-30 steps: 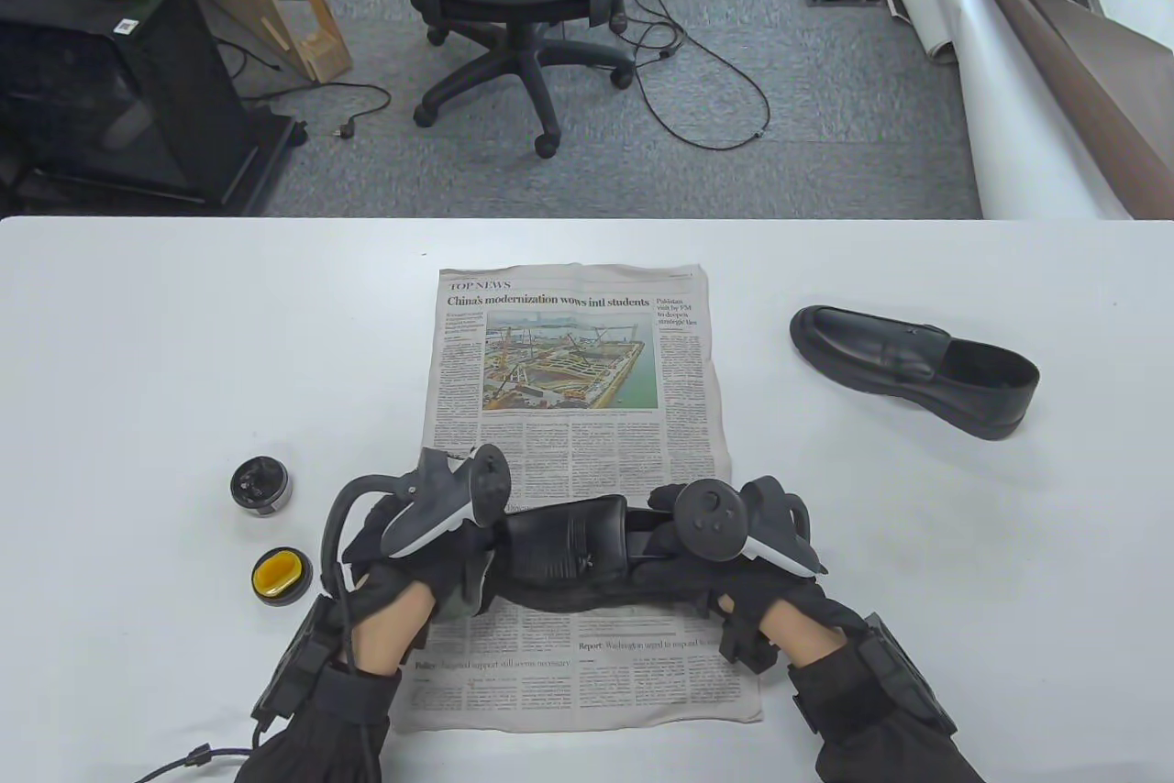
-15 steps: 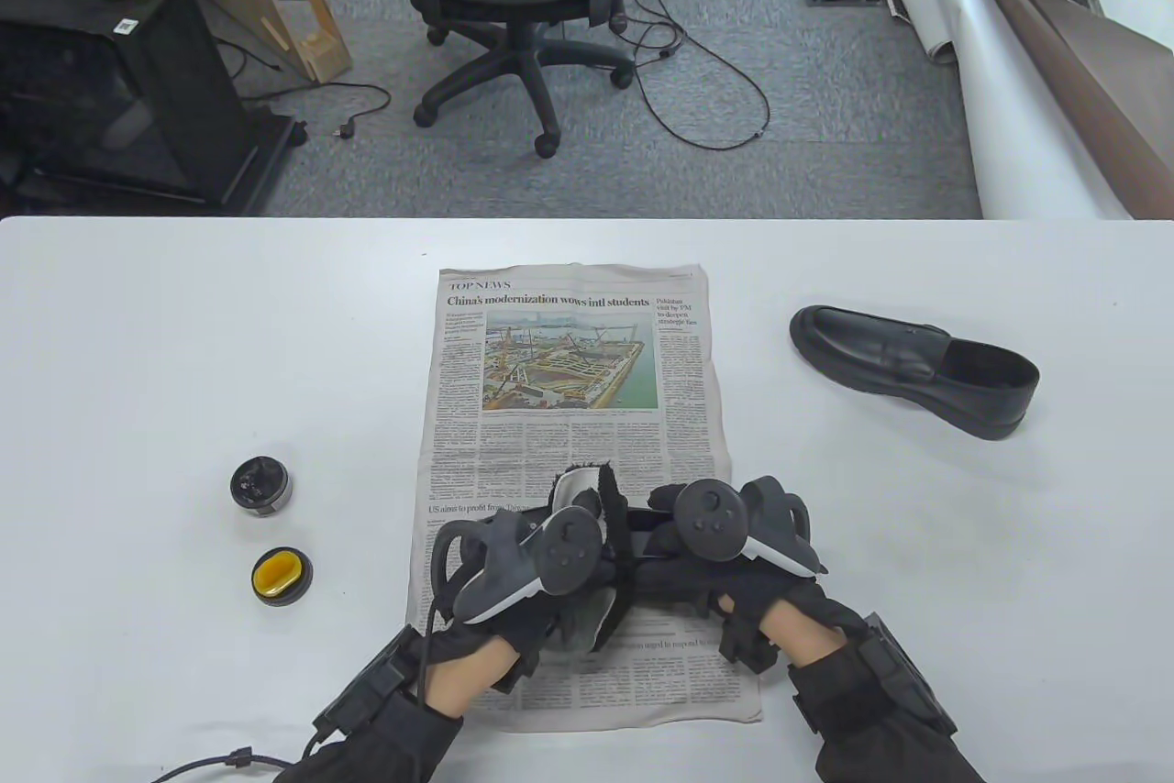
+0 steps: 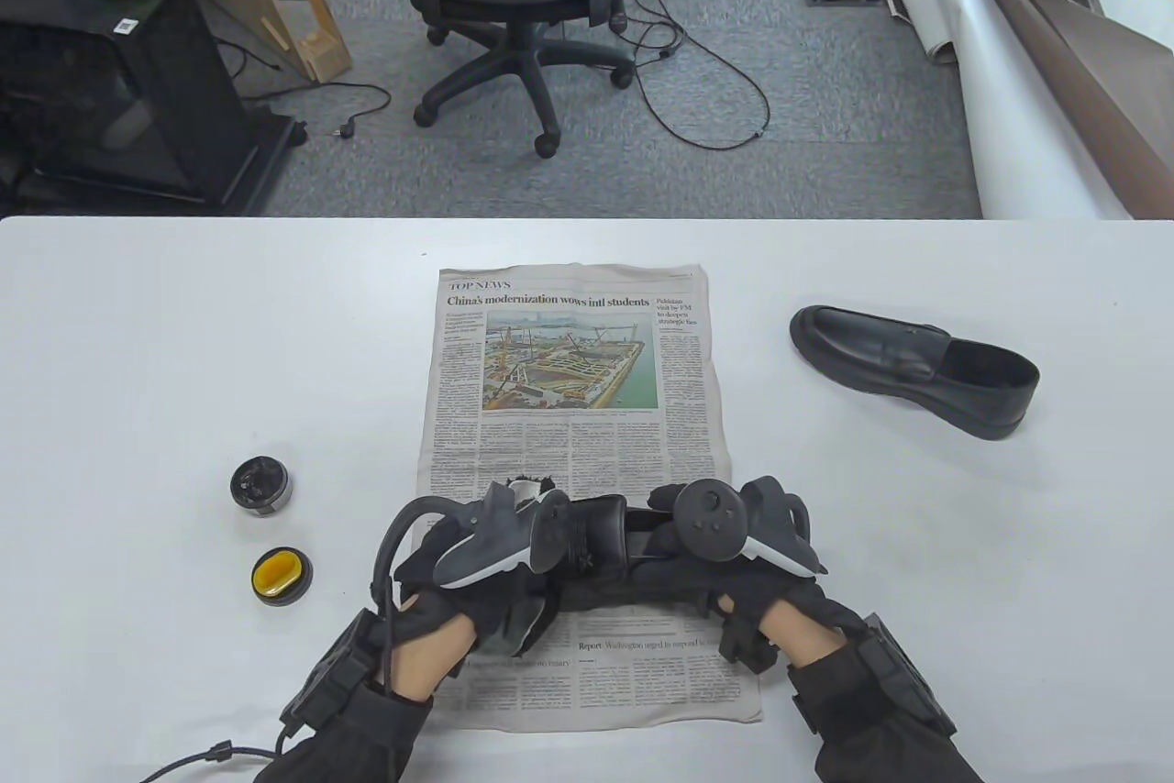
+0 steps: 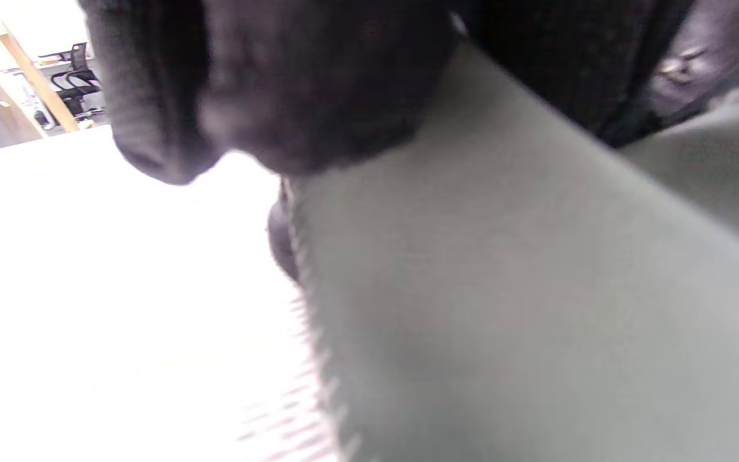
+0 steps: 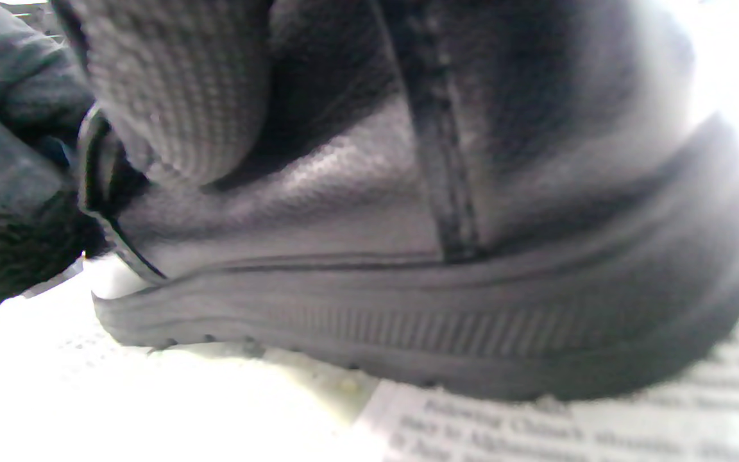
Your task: Dip and apply built-in sponge shoe polish on shoes
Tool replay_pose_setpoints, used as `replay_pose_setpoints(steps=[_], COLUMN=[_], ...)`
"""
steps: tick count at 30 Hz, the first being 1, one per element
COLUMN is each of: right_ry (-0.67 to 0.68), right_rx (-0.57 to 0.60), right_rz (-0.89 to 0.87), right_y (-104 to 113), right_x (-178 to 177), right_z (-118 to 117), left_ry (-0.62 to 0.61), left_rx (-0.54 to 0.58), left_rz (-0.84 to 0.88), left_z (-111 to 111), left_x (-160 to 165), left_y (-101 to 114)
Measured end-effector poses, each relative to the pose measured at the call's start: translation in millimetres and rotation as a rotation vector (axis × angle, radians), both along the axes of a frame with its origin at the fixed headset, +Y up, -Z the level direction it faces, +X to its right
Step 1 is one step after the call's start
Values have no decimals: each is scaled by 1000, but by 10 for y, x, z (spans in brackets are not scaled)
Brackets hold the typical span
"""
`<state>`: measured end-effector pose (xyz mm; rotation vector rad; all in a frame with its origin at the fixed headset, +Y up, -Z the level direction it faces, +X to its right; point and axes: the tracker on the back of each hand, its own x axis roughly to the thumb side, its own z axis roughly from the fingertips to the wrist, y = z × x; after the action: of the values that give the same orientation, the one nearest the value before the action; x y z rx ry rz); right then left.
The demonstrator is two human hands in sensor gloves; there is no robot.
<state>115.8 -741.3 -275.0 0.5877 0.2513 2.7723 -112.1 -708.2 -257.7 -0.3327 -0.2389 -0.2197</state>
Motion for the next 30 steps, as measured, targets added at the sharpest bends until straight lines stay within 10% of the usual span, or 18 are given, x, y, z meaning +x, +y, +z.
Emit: replay_pose_setpoints(steps=[12, 30], right_ry=[4, 16], right_rx=[-1, -3], right_rz=[0, -13], right_y=[2, -1], right_x=[1, 7], right_z=[-3, -9], left_ry=[246, 497], left_rx=[312, 197], left_rz=[8, -83], left_z=[-192, -1019], left_x=[-832, -1414], left_y=[496, -96])
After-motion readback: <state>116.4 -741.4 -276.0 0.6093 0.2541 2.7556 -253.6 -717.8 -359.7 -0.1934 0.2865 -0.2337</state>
